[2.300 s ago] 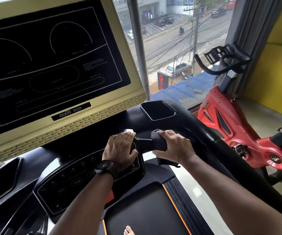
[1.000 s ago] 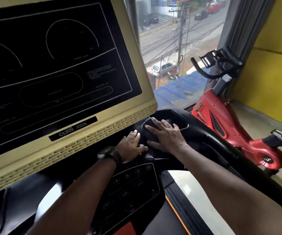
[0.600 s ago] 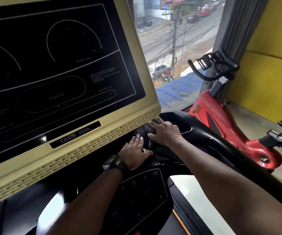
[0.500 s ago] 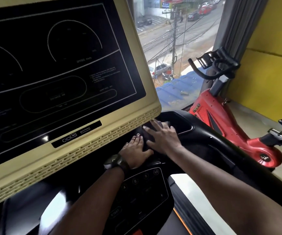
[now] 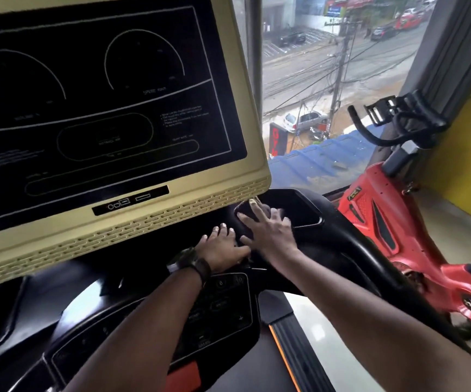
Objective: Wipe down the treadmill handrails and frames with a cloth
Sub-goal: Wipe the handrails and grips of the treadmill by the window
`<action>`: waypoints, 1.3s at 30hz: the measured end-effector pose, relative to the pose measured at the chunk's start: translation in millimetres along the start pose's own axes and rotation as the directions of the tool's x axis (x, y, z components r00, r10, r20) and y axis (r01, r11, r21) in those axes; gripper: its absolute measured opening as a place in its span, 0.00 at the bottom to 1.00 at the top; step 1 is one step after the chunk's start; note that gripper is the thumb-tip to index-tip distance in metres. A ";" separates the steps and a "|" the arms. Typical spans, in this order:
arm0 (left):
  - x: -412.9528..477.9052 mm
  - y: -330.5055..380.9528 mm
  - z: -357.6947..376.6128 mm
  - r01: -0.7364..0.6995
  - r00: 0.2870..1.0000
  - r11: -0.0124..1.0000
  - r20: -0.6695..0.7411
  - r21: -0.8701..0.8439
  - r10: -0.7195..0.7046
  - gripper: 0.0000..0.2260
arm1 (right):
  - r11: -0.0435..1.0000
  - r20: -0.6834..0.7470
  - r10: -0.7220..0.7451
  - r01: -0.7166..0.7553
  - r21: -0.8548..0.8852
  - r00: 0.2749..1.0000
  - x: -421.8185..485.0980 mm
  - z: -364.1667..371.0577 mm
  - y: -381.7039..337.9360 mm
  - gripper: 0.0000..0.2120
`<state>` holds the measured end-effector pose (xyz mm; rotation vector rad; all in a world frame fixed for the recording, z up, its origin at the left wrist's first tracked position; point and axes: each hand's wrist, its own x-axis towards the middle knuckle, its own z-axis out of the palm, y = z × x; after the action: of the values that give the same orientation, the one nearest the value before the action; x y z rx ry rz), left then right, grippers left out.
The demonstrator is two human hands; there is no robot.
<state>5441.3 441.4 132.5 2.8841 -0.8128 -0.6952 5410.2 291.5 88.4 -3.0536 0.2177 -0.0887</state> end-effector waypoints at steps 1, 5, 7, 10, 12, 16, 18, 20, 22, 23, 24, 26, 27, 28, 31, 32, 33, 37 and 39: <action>-0.1 2.3 1.4 0.011 1.000 1.000 -0.013 0.011 -0.011 0.34 | 0.998 -0.005 -0.056 0.056 0.001 0.998 -0.9 -1.4 10.3 0.32; -2.1 1.0 5.7 -0.031 0.997 0.999 -0.077 -0.005 0.031 0.32 | 0.997 0.027 0.044 -0.045 0.055 0.999 -1.6 -7.4 26.8 0.32; -2.9 1.6 6.2 -0.049 0.993 0.999 -0.104 0.007 0.050 0.32 | 0.999 -0.048 0.014 -0.016 -0.041 0.999 -14.5 5.4 19.4 0.32; 1.0 2.8 4.3 -0.020 0.998 1.000 -0.056 -0.003 0.020 0.33 | 0.970 -0.108 -0.238 0.230 -0.082 0.965 -16.3 10.7 31.4 0.32; 2.9 2.1 3.4 -0.007 1.000 1.000 -0.027 0.024 0.008 0.34 | 0.928 -0.049 -0.362 0.354 -0.116 0.931 -8.1 1.1 48.6 0.35; -2.0 2.9 2.8 -0.021 0.999 0.999 -0.026 0.030 0.022 0.34 | 0.914 -0.072 -0.377 0.358 -0.191 0.924 -19.1 5.5 79.5 0.38; -0.2 6.6 2.6 -0.011 1.000 0.999 -0.023 0.047 0.012 0.33 | 0.885 -0.124 -0.423 0.380 -0.268 0.897 -24.4 11.7 84.5 0.41; 4.9 15.1 1.8 0.028 0.999 0.999 0.029 0.046 -0.029 0.33 | 0.841 -0.112 -0.497 0.446 -0.306 0.861 -18.4 8.5 78.9 0.43; 8.4 23.7 3.1 0.071 0.996 0.997 0.056 0.040 -0.073 0.35 | 0.796 -0.090 -0.564 0.512 -0.323 0.821 -14.6 4.5 74.3 0.44; 9.2 25.7 4.1 0.077 0.995 0.996 0.053 0.042 -0.079 0.35 | 0.792 -0.083 -0.572 0.524 -0.312 0.816 -16.3 4.0 77.9 0.43; 9.9 25.5 4.3 0.072 0.996 0.997 0.045 0.039 -0.074 0.35 | 0.801 -0.083 -0.565 0.521 -0.293 0.821 -19.2 3.8 84.9 0.44; 9.8 20.8 3.6 0.044 0.998 0.999 0.036 0.021 -0.044 0.35 | 0.847 -0.095 -0.503 0.468 -0.252 0.859 -27.3 5.4 99.2 0.46; 8.5 17.5 2.9 0.024 0.999 1.000 0.037 0.019 -0.024 0.35 | 0.869 -0.115 -0.467 0.431 -0.241 0.877 -29.4 8.0 102.0 0.46; 7.0 13.8 1.7 0.001 0.999 1.000 0.040 0.029 -0.002 0.35 | 0.888 -0.138 -0.435 0.399 -0.230 0.890 -29.7 10.3 99.9 0.46; 4.3 2.4 -0.4 -0.058 0.998 0.998 0.025 0.037 0.057 0.36 | 0.912 -0.144 -0.404 0.384 -0.148 0.903 -20.8 10.9 70.0 0.37; 3.8 -0.4 0.7 -0.069 0.998 0.997 0.010 0.024 0.069 0.37 | 0.917 -0.118 -0.393 0.381 -0.113 0.912 -14.9 9.0 57.5 0.33; 3.9 -2.1 1.9 -0.077 0.997 0.997 -0.009 0.015 0.077 0.38 | 0.929 -0.077 -0.367 0.361 -0.078 0.927 -7.4 5.2 46.7 0.31; 5.5 -0.5 5.6 -0.064 0.994 0.998 -0.083 0.009 0.065 0.44 | 0.977 0.049 -0.207 0.204 0.059 0.977 33.7 -13.6 23.3 0.27; 6.9 -1.6 7.1 -0.070 0.993 0.997 -0.096 0.015 0.071 0.41 | 0.984 0.060 -0.121 0.111 0.140 0.991 48.4 -20.2 17.4 0.26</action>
<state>5444.2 439.7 123.0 2.8573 -0.9036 -0.5409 5454.4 265.9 109.6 -2.9246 0.0277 -0.0053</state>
